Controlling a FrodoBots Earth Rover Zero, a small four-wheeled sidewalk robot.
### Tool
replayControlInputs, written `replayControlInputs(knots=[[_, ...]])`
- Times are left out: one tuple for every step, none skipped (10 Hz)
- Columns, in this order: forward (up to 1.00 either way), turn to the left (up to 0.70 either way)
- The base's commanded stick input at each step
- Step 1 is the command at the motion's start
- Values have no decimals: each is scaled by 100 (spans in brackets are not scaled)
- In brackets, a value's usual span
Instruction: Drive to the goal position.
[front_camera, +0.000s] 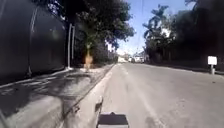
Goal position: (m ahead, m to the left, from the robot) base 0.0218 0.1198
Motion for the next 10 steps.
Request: replayControlInputs(knots=[[70, -3], [70, -3], [70, -3], [70, -3], [70, -3], [70, -3], [70, -3], [70, -3], [70, -14], [70, -34]])
